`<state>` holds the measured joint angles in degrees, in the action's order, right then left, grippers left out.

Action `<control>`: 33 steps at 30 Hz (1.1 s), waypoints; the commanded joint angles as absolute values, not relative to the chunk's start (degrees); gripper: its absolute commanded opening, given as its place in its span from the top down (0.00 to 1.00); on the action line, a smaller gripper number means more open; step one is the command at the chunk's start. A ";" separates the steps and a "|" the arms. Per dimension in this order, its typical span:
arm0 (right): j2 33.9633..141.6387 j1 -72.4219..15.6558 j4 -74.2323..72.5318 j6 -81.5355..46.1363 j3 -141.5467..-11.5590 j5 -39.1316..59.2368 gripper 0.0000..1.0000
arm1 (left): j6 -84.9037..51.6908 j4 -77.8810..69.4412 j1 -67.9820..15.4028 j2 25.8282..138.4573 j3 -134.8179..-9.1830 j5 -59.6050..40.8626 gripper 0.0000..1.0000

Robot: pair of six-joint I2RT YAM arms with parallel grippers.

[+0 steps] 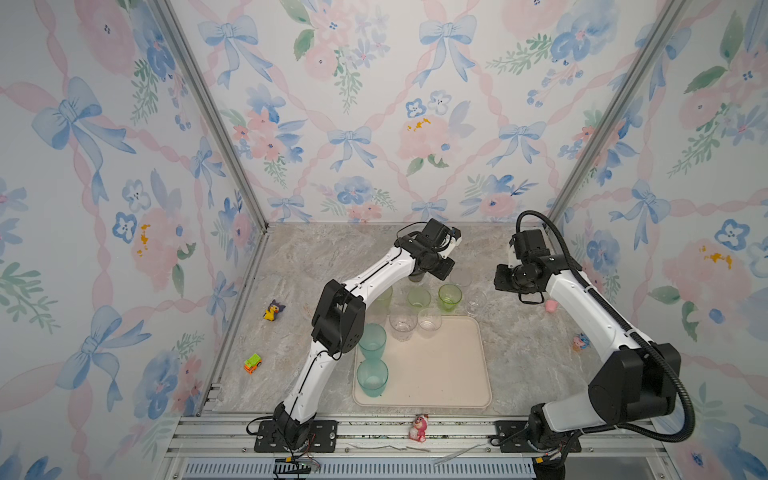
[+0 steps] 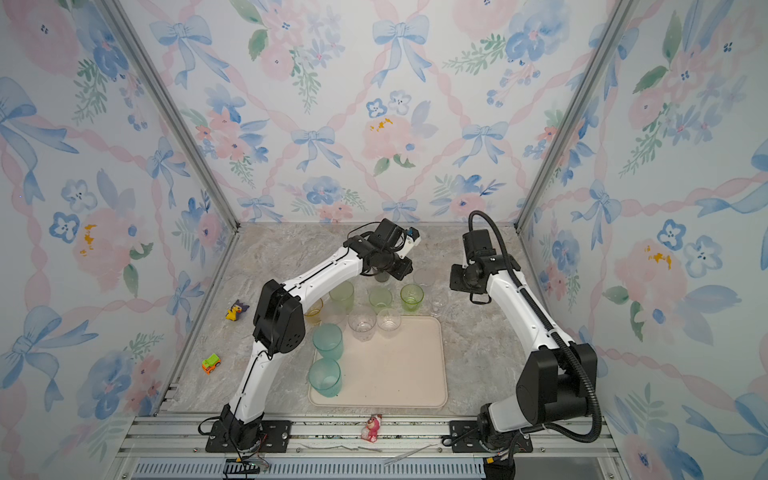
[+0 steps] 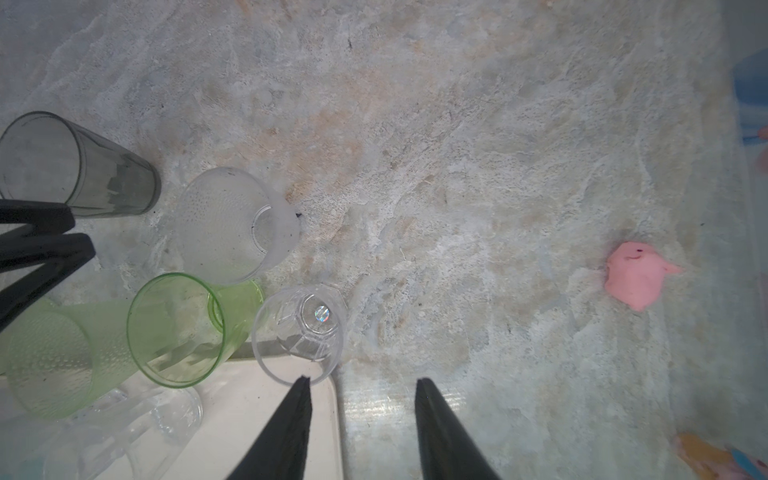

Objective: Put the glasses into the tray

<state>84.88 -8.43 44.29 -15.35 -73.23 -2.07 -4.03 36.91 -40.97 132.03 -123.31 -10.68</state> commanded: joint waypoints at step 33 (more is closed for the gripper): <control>108.41 -12.42 39.46 -15.09 -87.49 7.98 0.72 | -4.05 38.77 -37.67 125.87 -119.76 -9.38 0.81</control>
